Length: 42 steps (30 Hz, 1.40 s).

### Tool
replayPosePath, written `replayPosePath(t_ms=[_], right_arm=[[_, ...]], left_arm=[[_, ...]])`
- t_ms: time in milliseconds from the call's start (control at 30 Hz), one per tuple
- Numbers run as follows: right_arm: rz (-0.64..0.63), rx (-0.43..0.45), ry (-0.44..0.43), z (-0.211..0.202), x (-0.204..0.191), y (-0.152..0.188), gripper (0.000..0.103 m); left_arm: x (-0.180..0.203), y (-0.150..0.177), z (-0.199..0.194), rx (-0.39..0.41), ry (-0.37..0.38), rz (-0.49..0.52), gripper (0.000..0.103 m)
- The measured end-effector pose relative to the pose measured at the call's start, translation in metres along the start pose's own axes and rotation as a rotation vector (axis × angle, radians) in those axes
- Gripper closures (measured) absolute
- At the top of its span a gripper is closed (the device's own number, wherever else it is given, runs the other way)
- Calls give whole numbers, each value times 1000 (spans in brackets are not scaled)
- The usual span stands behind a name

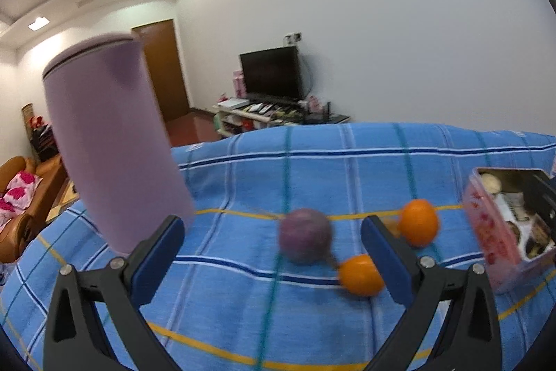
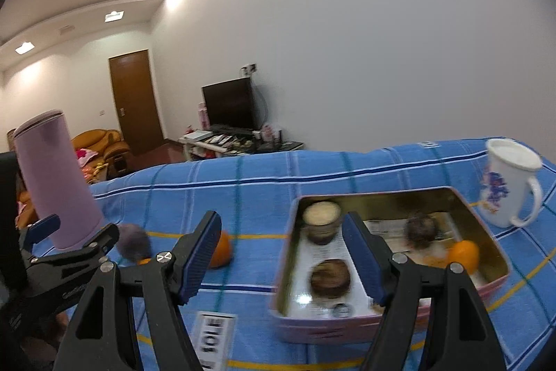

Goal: Organize fruits
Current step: 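Withdraw both grippers from the tin toward the remaining fruits, then grasp the orange with the right gripper while the left gripper grasps the purple turnip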

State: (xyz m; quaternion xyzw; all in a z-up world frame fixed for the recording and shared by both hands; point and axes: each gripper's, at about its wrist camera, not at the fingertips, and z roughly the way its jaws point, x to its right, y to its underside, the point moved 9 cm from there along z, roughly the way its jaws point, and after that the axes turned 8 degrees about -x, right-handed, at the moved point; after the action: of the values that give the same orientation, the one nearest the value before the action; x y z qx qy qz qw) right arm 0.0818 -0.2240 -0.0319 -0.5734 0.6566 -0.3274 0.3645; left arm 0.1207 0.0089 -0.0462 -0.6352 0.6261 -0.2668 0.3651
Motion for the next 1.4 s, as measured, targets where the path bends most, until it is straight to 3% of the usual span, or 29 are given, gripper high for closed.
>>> replayPosePath(t_ms=[367, 567, 733, 867, 1033, 1200, 1300, 1400], right_arm=[[-76, -141, -136, 34, -72, 16, 30], [-159, -283, -195, 59, -114, 34, 30], [-217, -390, -221, 78, -139, 51, 47], [-244, -465, -231, 90, -150, 62, 49], [-219, -523, -228, 101, -147, 68, 62], [-142, -511, -264, 97, -135, 66, 62], [-94, -418, -285, 79, -125, 54, 62], [-86, -317, -237, 61, -111, 42, 62]], left_arm=[[-86, -2, 24, -93, -182, -109, 0], [-100, 7, 37, -152, -195, -149, 0], [-100, 8, 40, -163, -188, -151, 0], [-100, 7, 38, -164, -183, -149, 0], [-100, 9, 41, -171, -179, -146, 0], [-97, 8, 41, -169, -159, -144, 0], [-92, 7, 42, -156, -130, -137, 0], [-79, 6, 41, -144, -61, -125, 0]])
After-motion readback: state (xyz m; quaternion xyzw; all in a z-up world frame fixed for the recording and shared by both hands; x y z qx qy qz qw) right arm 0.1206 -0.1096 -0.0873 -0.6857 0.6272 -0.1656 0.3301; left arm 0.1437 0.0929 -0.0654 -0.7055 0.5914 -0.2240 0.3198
